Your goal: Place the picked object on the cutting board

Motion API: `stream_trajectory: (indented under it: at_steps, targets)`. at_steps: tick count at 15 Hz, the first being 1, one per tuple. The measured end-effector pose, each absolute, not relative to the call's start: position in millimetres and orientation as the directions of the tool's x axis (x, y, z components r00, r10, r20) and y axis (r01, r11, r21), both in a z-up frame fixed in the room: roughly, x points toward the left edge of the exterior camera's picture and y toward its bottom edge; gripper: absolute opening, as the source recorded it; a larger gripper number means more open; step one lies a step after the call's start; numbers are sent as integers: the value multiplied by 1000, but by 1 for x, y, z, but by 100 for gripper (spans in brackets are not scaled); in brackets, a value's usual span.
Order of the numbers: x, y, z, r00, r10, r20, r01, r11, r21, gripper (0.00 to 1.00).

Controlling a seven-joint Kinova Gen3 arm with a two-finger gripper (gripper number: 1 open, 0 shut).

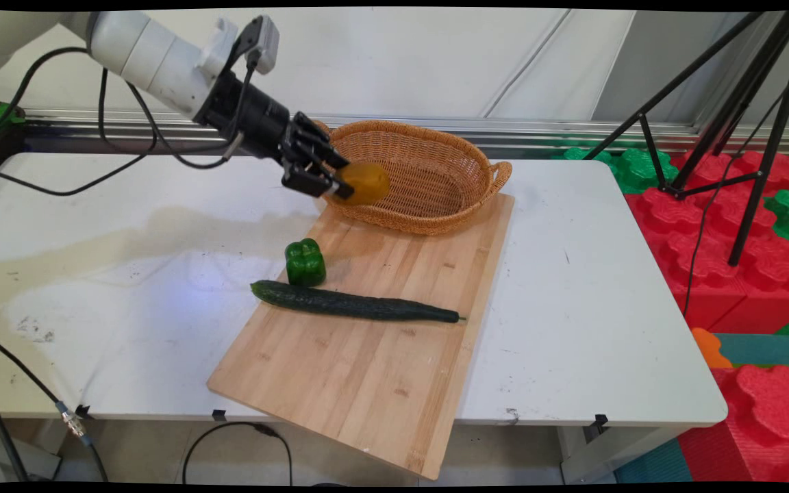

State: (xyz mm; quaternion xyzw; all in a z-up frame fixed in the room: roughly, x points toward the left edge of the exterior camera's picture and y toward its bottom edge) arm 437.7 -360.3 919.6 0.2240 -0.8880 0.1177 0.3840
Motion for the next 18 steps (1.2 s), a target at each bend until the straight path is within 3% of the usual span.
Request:
stream_trajectory:
  at_steps: [18]
  targets:
    - [359, -352, 818, -683, -400, 611, -513, 858, -12, 0]
